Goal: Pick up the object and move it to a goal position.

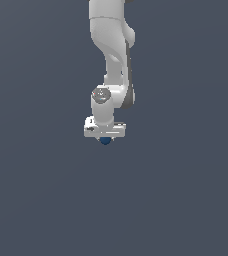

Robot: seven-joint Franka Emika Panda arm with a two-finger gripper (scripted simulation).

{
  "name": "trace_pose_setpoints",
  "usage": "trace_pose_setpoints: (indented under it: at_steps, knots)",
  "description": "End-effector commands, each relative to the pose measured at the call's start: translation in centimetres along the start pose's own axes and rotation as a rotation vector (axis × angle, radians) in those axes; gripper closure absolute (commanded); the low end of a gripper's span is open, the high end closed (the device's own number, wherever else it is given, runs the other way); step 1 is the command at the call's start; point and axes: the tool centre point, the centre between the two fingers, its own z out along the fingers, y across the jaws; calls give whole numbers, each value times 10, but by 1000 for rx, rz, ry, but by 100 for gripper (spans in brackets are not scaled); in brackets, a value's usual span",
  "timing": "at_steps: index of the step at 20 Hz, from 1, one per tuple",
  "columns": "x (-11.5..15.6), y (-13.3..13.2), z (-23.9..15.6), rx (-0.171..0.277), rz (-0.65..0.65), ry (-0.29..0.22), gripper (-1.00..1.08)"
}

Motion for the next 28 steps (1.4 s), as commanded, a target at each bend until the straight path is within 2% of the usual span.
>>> trace_pose_setpoints:
  at_steps: [1, 7, 13, 28]
  knots:
    - [0, 0, 1, 0, 0, 0, 108]
    - [5, 3, -2, 0, 0, 0, 108]
    - [23, 15, -9, 0, 0, 0, 108]
    - [104, 66, -41, 0, 0, 0, 108]
